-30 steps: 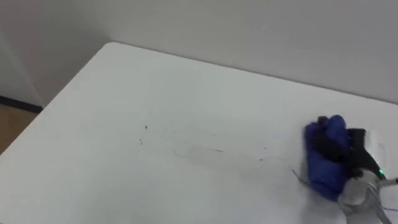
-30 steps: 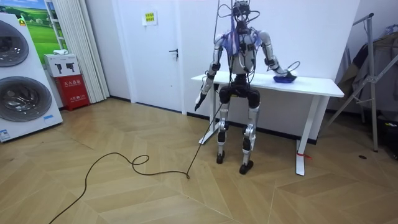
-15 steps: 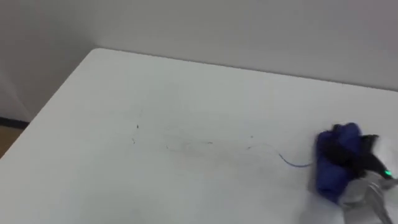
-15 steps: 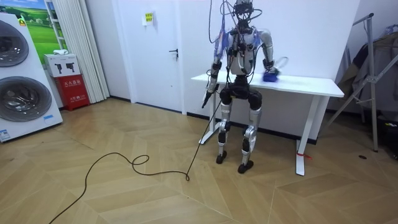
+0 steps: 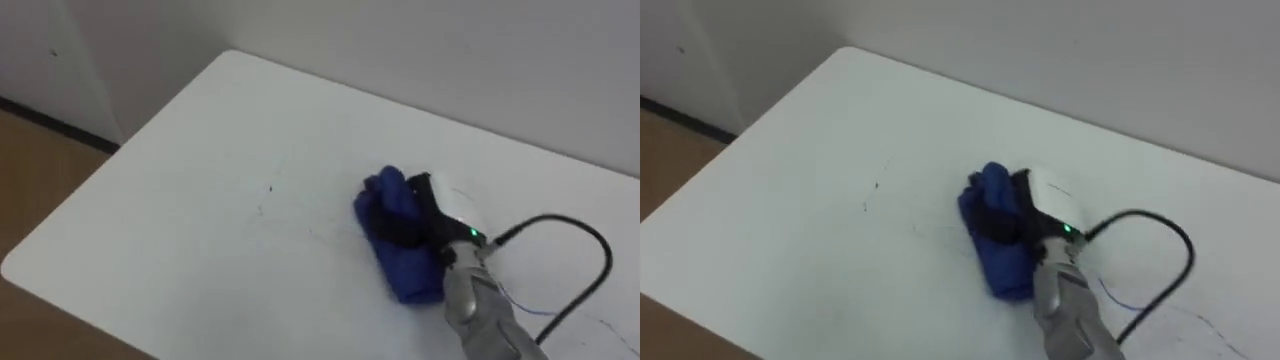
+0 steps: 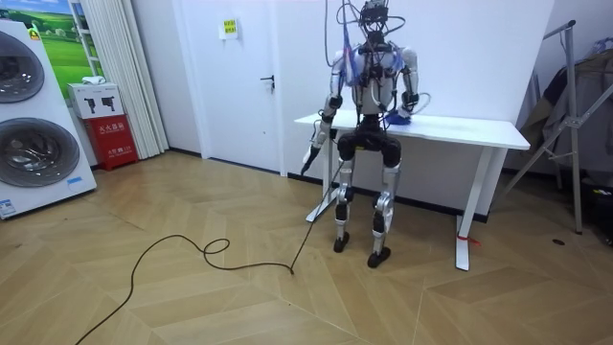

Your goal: Wipe table

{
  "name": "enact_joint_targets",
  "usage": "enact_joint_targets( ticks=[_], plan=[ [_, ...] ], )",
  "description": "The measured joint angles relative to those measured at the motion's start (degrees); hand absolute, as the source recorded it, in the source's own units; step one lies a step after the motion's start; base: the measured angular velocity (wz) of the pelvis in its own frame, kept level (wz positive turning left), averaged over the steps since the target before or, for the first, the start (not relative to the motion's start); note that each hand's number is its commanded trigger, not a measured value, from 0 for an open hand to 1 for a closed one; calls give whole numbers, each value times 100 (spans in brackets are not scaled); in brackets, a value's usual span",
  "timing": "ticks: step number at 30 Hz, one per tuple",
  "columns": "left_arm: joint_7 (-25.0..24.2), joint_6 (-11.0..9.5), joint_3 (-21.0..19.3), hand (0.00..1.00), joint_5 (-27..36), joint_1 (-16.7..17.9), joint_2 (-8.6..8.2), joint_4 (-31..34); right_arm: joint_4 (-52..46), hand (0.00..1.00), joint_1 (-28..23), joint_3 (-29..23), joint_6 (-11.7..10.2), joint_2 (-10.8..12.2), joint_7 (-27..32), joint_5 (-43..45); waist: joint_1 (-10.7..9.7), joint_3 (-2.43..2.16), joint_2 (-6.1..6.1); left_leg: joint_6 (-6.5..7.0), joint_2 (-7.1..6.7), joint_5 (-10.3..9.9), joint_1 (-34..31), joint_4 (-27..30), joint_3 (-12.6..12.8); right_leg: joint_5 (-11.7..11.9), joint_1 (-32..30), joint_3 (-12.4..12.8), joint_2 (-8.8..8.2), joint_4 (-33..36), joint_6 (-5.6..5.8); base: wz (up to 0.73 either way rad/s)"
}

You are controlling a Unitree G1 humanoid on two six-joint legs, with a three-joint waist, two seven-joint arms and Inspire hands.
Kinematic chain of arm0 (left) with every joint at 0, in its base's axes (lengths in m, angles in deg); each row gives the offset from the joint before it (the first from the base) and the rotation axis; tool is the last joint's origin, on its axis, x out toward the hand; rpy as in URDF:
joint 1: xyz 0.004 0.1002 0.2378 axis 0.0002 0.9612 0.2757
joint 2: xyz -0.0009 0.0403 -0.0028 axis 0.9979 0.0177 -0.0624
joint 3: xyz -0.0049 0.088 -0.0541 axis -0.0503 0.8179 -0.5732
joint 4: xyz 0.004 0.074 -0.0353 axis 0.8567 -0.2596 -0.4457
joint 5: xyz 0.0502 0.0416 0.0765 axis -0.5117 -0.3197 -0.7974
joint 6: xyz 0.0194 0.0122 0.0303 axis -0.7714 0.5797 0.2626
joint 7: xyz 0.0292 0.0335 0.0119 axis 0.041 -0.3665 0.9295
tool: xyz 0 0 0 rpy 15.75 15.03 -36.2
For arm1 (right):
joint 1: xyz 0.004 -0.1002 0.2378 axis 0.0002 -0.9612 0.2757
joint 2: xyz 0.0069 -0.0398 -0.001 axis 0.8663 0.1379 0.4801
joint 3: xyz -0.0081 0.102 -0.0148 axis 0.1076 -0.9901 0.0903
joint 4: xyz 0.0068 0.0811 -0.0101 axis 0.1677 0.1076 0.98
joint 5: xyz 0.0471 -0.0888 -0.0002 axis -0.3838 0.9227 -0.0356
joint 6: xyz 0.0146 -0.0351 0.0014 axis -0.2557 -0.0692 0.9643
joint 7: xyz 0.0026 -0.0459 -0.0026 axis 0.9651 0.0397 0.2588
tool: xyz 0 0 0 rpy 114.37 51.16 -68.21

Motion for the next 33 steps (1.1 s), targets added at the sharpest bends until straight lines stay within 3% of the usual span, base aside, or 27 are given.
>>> enact_joint_targets(
  ticks=[3,4,5,8,10,13,15,16,17,19,20,21,22,24,25,27,29,30,31,32,33],
  plan=[
    [101,-87,-246,0,-170,68,84,8,301,100,-447,-680,-141,-237,494,-237,-252,-24,17,43,-22,-71,-4,69,1,33,50,122,-8,-2,58,-6],
    [111,-94,-333,0,-173,82,134,21,560,100,-601,-964,-185,-326,692,-435,-320,-98,12,52,-24,-133,0,139,8,39,74,132,-7,2,68,-8],
    [127,-99,-434,0,-174,98,146,130,843,100,-692,-1227,-218,-415,825,-557,-434,-141,8,67,-26,-174,21,202,-11,45,138,131,-7,6,79,-5],
    [133,-272,-428,0,-160,-6,147,232,1347,100,-728,-1617,-240,-609,859,-890,-535,-150,18,80,-21,-235,115,277,-12,62,245,141,-10,16,102,-6],
    [152,-337,-233,0,-154,-84,145,232,1385,100,-697,-1597,-231,-682,774,-1095,-528,-154,27,77,-17,-236,98,309,10,66,235,150,-8,20,107,-11],
    [244,-371,218,0,-143,-147,57,217,1242,100,-363,-1590,102,-587,618,-1180,-466,-160,89,39,21,-243,137,326,137,72,226,242,10,16,101,-26],
    [277,-358,427,0,-107,-180,45,41,994,100,-106,-1441,564,-484,448,-1154,-320,-152,134,3,112,-234,150,312,315,112,139,388,63,49,37,-55],
    [277,-311,554,0,-107,-237,38,-125,625,100,71,-1169,931,-362,157,-1059,-165,-134,170,-25,167,-220,129,291,392,150,18,470,104,123,-22,-81],
    [276,-226,595,0,-111,-241,8,-162,172,100,329,-740,1246,-242,-220,-924,-11,-122,204,-34,170,-213,79,279,305,196,-132,570,165,151,-95,-85],
    [255,-76,666,0,-79,-274,-6,-296,-403,100,946,135,1516,-21,-736,-456,58,-77,227,-34,168,-200,-33,281,100,234,-338,588,240,216,-162,-42],
    [202,55,748,0,-14,-380,-8,-303,-595,100,1511,690,1524,78,-1040,-262,68,-42,209,-50,154,-149,-153,284,-52,245,-417,558,279,200,-192,11],
    [167,83,791,0,-6,-447,-9,-295,-607,100,1814,890,1508,112,-1157,-200,69,-8,198,-71,158,-104,-199,274,-76,234,-450,558,295,195,-218,47],
    [96,80,848,0,16,-559,-25,-261,-593,100,2348,1065,1462,125,-1348,-160,193,42,183,-108,158,-22,-228,238,-140,206,-478,519,301,186,-260,56],
    [77,89,882,0,9,-546,-26,-199,-586,100,2836,1089,1402,149,-1457,-158,391,46,183,-117,125,89,-229,118,-296,191,-464,388,303,85,-274,51],
    [77,105,868,0,10,-379,-24,-64,-609,100,2947,1081,1390,148,-1456,-146,454,19,111,-117,109,96,-224,92,-358,157,-441,315,291,77,-270,42],
    [79,185,838,0,13,-163,-21,-12,-560,100,2795,1001,1341,133,-1414,-144,433,25,69,-110,61,94,-206,112,-480,139,-306,171,279,-28,-249,43],
    [75,275,791,0,14,11,-33,65,-164,100,2050,772,1261,74,-1390,53,274,27,17,-72,13,39,-155,178,-553,130,-93,24,257,-85,-232,72],
    [76,277,764,0,1,59,-41,111,183,100,1568,654,1227,22,-1358,114,173,23,15,-53,-1,32,-117,163,-476,117,-9,53,230,-63,-210,68],
    [74,258,721,0,-3,56,-47,120,199,100,1210,421,1026,21,-1180,-75,172,22,21,-30,-10,20,-105,149,-427,89,1,101,206,-40,-165,31],
    [76,240,590,0,-4,139,-72,118,-78,100,638,163,692,-41,-882,-139,80,7,76,1,-32,0,-59,130,-371,54,3,201,166,-12,-107,-13],
    [92,241,454,0,7,200,-57,118,40,100,408,-44,371,-105,-629,-283,-58,-8,116,24,-29,-24,-8,141,-258,52,46,218,152,-13,-104,-22]
  ],
)
